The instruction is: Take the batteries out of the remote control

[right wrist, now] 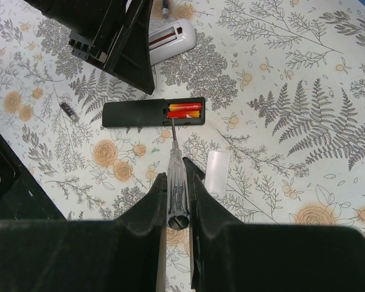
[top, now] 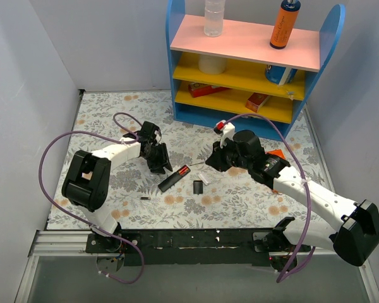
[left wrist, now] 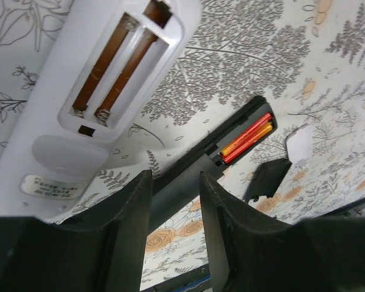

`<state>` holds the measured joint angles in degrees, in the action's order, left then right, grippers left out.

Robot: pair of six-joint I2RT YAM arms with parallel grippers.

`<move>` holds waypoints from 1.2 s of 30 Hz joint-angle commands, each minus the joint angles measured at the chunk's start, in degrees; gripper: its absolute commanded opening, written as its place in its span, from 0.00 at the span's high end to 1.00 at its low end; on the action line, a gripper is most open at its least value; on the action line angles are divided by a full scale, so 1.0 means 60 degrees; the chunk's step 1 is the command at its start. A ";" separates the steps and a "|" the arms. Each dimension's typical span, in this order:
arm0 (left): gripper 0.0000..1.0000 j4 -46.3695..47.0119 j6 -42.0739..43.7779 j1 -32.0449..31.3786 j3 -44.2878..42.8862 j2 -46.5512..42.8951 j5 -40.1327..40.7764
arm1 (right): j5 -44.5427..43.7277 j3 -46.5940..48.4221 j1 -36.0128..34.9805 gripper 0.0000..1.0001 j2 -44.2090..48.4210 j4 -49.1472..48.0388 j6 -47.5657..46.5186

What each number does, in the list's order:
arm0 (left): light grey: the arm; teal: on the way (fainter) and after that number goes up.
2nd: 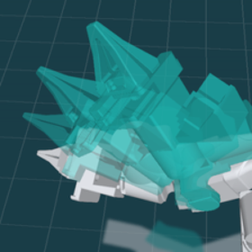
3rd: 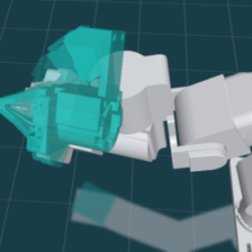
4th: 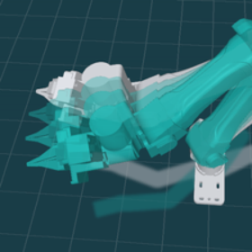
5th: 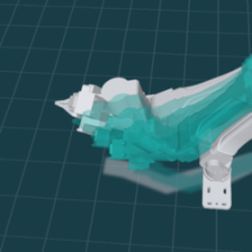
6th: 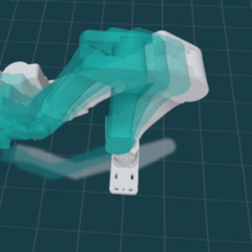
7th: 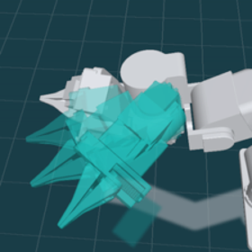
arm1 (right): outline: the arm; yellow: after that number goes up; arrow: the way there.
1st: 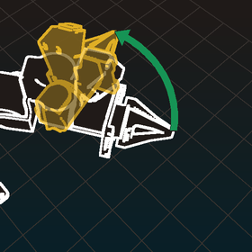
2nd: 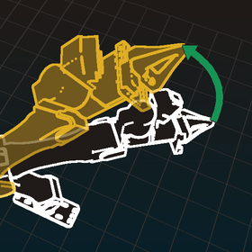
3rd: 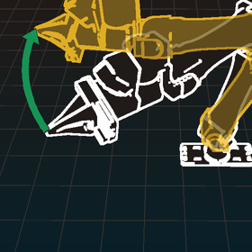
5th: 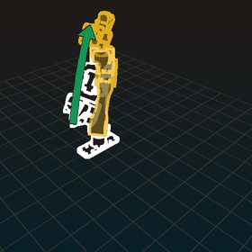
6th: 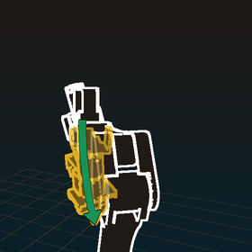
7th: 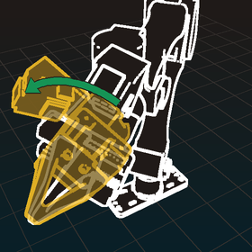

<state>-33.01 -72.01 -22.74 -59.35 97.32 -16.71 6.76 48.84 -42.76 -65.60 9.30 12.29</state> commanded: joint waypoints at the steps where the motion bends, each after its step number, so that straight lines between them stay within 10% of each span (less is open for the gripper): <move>1: 0.64 -0.0079 -0.0054 -0.0077 0.0326 -0.0267 0.0529 | -0.0131 -0.0127 0.0023 0.99 0.0284 -0.0319 0.0002; 29: 0.62 0.0918 -0.1080 -0.0267 0.1587 -0.1835 -0.1843 | -0.0204 0.0326 0.0008 0.99 -0.0330 -0.0276 -0.0408; 36: 0.62 -0.0325 -0.0817 0.0229 -0.0330 -0.1106 -0.0235 | -0.0278 0.1307 0.0008 0.99 -0.1472 -0.0188 -0.0160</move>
<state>-31.79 -78.02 -23.57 -53.82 89.03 -23.90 5.93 51.57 -42.76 -71.75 9.54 10.96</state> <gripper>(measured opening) 0.383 0.178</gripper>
